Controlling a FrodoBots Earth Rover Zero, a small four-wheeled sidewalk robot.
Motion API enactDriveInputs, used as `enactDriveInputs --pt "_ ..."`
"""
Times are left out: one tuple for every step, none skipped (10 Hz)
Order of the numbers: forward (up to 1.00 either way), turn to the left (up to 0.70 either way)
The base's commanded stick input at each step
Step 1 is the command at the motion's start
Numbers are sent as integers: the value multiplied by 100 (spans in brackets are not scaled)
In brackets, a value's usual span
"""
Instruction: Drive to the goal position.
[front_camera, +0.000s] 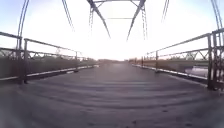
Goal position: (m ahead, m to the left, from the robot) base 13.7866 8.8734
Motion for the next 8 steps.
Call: enactDriveInputs --pt "100 1" --pt "100 1" --pt "100 1" --pt "100 1" --pt "100 1" --pt "100 1" --pt "100 1" --pt "100 1"
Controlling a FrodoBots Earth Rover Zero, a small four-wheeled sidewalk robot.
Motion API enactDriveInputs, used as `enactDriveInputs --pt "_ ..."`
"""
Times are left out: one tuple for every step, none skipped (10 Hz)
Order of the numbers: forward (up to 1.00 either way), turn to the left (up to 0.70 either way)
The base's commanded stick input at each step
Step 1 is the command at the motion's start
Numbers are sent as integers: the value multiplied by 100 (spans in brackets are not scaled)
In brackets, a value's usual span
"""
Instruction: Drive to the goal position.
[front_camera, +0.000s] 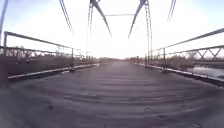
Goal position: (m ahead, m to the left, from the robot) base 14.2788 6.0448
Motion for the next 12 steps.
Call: enactDriveInputs --pt "100 1" --pt "100 1" --pt "100 1" --pt "100 1" --pt "100 1" --pt "100 1" --pt "100 1" --pt "100 1" --pt "100 1" --pt "100 1" --pt "100 1" --pt "100 1"
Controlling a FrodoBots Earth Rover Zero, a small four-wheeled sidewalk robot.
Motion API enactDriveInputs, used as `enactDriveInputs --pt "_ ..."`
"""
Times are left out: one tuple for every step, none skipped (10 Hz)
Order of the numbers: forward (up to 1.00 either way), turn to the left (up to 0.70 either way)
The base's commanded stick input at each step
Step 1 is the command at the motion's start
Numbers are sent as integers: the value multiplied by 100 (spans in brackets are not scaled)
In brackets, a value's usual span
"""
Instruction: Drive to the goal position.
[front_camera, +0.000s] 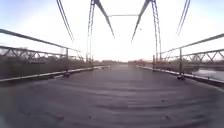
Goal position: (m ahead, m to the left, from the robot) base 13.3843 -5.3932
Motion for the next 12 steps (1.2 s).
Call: enactDriveInputs --pt "100 1" --pt "100 1" --pt "100 1" --pt "100 1" --pt "100 1" --pt "100 -2" --pt "100 -15" --pt "100 -30" --pt "100 -39" --pt "100 -39" --pt "100 -39" --pt "100 -39"
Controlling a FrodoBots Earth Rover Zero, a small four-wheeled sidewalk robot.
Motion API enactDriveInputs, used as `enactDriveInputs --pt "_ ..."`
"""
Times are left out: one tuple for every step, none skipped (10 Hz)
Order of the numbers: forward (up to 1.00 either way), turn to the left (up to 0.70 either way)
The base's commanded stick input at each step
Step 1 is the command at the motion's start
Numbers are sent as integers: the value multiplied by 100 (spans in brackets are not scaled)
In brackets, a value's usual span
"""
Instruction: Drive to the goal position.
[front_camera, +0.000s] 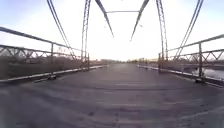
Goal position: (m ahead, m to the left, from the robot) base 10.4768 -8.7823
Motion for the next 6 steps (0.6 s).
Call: enactDriveInputs --pt "100 -39" --pt "100 -31" --pt "100 1" --pt "100 1" --pt "100 1" --pt "100 1"
